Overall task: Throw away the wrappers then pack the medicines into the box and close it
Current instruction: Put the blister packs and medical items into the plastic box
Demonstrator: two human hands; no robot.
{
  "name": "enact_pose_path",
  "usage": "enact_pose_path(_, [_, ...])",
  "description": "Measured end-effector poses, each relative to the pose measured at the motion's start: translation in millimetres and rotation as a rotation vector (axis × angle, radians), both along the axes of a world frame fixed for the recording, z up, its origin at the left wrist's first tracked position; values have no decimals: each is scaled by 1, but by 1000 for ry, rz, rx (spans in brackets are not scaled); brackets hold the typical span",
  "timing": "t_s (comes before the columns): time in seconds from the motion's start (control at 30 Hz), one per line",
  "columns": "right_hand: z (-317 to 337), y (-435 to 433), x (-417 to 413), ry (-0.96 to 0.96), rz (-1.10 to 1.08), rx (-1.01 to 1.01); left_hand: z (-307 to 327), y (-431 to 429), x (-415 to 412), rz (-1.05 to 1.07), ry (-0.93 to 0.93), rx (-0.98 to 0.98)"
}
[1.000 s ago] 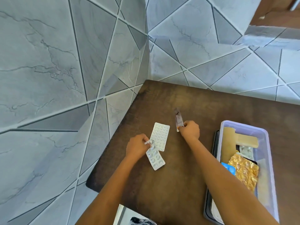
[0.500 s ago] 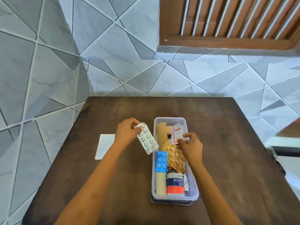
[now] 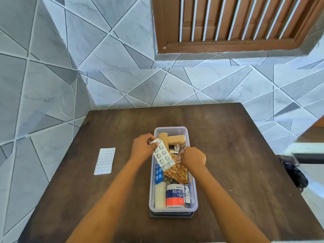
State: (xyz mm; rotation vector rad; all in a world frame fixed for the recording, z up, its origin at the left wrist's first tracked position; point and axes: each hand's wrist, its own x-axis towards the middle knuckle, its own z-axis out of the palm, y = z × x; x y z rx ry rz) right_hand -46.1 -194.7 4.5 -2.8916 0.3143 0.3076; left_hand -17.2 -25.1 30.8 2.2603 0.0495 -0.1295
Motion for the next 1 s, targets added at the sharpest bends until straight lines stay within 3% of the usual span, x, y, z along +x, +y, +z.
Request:
enact_pose_path(0.1, [-1,-4,-2,-65,25,-48,-2,-13,6,-21,-29,49])
enact_pose_path(0.23, [-14,-15,-12,-298,68,-23,-5,-34,18,-129,-67,175])
enact_pose_path(0.33, [-31,-25,-21,-226,183,50,-11,-53,31,-272,-48,234])
enact_pose_path(0.5, [-40,-30,-27,-227,182,176,-26,-78,38,-502,21,563])
enact_pose_path(0.73, [-40,-29,-28,-247,142,221,-56,-71,26,-695,-4,727])
enact_pose_path(0.87, [-37,-28,-27,-237,148,186,-54,-60,21,-691,-78,601])
enact_pose_path(1.0, [-24,-8,-17,-309,128,216,-37,-16,23,-425,-122,335])
